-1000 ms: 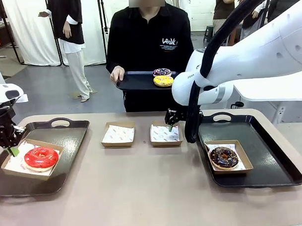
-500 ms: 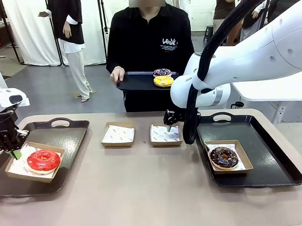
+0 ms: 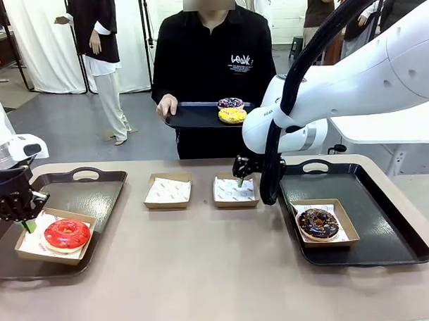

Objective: Individually package the donuts and arrange them on the tray.
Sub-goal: Place the picked Paper togo box on the Handle tray while simultaneously picking up another Paper togo box from the table with the other hand.

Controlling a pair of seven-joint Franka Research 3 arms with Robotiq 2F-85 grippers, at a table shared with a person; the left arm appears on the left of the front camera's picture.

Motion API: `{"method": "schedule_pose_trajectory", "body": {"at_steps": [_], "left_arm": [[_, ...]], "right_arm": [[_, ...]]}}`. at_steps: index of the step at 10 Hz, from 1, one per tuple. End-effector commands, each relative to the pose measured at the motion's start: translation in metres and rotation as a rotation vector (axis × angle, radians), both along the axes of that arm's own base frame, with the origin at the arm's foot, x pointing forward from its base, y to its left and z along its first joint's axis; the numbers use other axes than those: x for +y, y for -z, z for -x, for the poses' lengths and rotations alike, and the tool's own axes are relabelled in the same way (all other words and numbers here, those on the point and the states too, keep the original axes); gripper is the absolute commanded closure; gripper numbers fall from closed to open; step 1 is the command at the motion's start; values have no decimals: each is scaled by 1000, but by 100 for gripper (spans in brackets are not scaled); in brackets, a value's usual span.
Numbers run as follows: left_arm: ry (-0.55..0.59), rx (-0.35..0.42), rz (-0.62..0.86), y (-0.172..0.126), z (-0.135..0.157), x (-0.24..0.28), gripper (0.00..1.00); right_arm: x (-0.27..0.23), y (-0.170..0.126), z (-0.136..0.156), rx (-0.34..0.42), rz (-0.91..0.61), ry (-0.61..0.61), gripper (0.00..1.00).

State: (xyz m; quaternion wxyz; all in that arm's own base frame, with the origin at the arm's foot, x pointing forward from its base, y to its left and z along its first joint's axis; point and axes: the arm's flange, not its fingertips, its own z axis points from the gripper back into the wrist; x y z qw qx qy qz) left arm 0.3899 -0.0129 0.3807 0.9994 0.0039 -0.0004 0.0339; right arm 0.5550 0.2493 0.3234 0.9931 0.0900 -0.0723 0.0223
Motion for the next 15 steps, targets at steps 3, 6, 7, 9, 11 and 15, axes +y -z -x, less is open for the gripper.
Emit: {"method": "schedule_pose_trajectory", "body": {"at_steps": [3, 6, 7, 9, 11, 15], "left_arm": [[36, 4, -12, 9, 7, -11, 99], [53, 17, -18, 14, 5, -16, 99], [52, 19, -19, 15, 5, -15, 99], [54, 22, -18, 16, 5, -16, 99], [60, 19, -17, 16, 5, -14, 42], [62, 23, -9, 15, 6, -12, 0]], "right_arm": [[3, 6, -1, -8, 18, 31, 10], [3, 6, -2, -3, 17, 32, 10], [2, 7, -2, -1, 15, 33, 10], [2, 7, -2, 3, 9, 25, 10], [2, 6, -1, 4, 10, 12, 69], [4, 4, 0, 4, 31, 27, 100]]}}
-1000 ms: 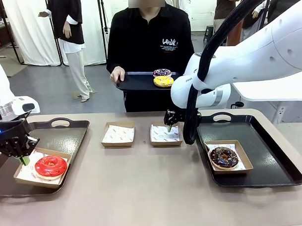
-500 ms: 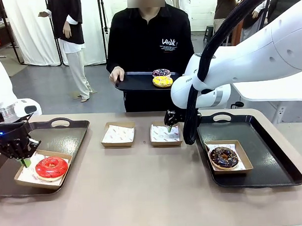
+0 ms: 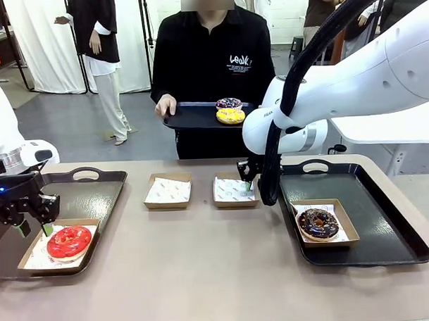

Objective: Individually package the donuts and arrange them on the tray.
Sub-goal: Place the picked Paper togo box on the Handle tray while simultaneously picking up another Paper togo box from the table with the other hand.

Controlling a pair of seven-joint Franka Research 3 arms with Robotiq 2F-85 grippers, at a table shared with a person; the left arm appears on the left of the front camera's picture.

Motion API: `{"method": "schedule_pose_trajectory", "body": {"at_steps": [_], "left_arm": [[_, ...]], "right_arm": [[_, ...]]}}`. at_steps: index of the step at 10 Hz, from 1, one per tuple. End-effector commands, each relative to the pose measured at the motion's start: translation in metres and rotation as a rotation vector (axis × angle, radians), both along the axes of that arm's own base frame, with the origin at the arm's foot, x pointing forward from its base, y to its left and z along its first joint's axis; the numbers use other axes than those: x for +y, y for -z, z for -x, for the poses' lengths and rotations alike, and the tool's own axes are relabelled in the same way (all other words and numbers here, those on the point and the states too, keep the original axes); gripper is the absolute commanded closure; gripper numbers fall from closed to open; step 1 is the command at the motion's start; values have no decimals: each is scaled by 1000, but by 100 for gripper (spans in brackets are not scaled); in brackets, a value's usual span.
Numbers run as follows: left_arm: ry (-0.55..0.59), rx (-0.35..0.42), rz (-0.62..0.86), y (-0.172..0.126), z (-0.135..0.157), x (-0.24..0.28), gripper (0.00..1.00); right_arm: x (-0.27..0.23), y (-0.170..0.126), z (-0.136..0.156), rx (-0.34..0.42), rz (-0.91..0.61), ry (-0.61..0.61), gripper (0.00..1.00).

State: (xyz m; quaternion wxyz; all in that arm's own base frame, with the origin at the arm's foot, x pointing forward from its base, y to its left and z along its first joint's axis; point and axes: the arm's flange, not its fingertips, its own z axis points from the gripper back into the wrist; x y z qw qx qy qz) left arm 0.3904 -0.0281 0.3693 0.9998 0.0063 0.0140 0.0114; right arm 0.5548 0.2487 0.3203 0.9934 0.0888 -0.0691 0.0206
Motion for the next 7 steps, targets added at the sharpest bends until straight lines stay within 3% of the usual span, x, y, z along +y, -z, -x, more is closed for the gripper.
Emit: {"method": "schedule_pose_trajectory", "body": {"at_steps": [1, 5, 7], "left_arm": [[18, -3, 2, 3, 7, 3, 0], [31, 7, 57, 0, 8, 8, 0], [37, 8, 143, -7, 12, 16, 6]], "right_arm": [[6, 0, 0, -2, 35, 28, 100], [7, -1, -1, -12, 26, 58, 100], [7, -11, 2, -17, 29, 81, 100]]}}
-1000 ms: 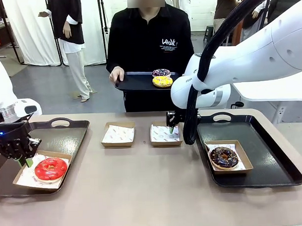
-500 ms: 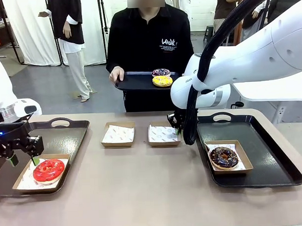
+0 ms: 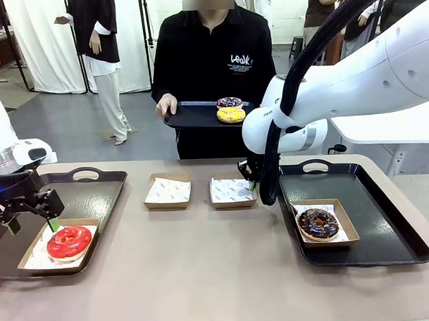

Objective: Individually package the donuts and arrange them on the tray.
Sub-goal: Place the picked Paper togo box on the Handle tray while simultaneously picking up another Paper togo box from the table with the other hand.

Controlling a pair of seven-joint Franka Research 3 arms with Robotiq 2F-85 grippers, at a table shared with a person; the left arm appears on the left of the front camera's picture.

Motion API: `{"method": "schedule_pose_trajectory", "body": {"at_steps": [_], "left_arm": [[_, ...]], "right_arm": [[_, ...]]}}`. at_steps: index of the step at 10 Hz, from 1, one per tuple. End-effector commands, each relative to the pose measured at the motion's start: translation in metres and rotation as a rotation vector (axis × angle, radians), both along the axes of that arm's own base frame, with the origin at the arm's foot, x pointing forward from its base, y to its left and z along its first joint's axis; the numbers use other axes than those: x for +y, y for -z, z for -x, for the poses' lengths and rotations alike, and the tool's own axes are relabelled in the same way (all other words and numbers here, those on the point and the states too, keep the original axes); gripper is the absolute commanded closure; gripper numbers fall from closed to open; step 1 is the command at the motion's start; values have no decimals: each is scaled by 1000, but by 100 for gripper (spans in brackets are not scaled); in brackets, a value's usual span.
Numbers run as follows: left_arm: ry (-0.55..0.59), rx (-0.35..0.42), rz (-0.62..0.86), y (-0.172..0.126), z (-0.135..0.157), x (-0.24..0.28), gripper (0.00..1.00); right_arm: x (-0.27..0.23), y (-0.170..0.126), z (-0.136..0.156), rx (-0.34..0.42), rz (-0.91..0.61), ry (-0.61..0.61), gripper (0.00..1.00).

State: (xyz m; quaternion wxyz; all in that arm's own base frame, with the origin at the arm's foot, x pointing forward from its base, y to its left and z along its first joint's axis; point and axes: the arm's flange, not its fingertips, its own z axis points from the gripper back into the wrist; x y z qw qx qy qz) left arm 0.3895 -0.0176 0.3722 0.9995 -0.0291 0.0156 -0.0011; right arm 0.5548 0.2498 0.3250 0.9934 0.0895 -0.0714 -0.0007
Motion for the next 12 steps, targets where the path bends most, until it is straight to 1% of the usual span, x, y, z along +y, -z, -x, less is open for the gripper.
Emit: {"method": "schedule_pose_trajectory", "body": {"at_steps": [1, 3, 4, 5, 7, 8, 9, 10, 12], "left_arm": [[42, 4, 197, -13, 16, 18, 6], [67, -40, 456, -31, 30, 53, 6], [68, -37, 542, -36, 37, 71, 6], [65, -64, 664, -39, 45, 96, 6], [37, -139, 864, -42, 58, 142, 6], [19, -180, 946, -41, 63, 165, 6], [-18, -213, 1023, -38, 64, 191, 6], [-48, -220, 1094, -33, 63, 215, 6], [-132, -243, 1168, -20, 60, 252, 6]], "right_arm": [[6, -22, 9, -8, 47, 33, 100], [2, -67, 21, -23, 60, 21, 100], [2, -91, 25, -29, 59, 11, 100], [1, -117, 28, -48, 68, 11, 100], [1, -160, 29, -45, 93, 0, 100], [1, -177, 25, -21, 104, -11, 100], [-1, -187, 19, -10, 110, 5, 100], [-2, -190, 13, 6, 112, 10, 100], [-5, -185, 7, 31, 110, 11, 100]]}}
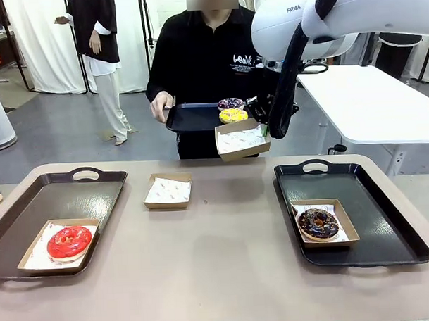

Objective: Individually package the donuts and arrange them on the tray.
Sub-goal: Place the picked Paper togo box on the Handle tray while simultaneously picking up another Paper togo box from the table with the other hand.

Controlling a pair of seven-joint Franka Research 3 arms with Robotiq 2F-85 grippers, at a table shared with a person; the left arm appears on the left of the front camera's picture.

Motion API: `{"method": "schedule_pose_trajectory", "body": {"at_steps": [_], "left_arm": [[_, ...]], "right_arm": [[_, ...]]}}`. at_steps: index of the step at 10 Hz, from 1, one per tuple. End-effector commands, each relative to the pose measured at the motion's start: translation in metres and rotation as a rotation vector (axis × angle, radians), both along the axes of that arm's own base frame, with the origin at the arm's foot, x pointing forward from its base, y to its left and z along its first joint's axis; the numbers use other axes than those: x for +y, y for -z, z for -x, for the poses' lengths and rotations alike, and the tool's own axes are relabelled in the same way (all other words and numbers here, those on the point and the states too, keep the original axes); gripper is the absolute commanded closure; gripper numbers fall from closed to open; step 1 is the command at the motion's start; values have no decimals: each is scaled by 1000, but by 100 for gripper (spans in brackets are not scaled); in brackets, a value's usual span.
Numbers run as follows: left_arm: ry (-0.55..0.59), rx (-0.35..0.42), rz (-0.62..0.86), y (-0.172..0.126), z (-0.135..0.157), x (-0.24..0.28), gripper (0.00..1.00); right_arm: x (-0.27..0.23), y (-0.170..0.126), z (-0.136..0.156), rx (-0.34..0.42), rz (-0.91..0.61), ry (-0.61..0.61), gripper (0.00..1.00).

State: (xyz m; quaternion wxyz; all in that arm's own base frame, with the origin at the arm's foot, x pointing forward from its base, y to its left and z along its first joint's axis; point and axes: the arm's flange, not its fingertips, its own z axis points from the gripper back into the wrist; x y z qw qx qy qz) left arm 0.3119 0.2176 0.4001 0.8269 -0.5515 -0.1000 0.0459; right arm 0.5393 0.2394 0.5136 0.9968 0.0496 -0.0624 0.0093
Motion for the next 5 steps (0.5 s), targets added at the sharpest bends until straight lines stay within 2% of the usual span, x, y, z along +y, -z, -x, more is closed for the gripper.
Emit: {"method": "schedule_pose_trajectory", "body": {"at_steps": [1, 5], "left_arm": [[-29, 8, 88, 16, -19, 25, 6], [-63, 89, 85, 34, -21, 40, 6]], "right_arm": [[4, 5, -11, 19, 25, 27, 100], [0, 7, -12, 35, 28, 16, 100]]}}
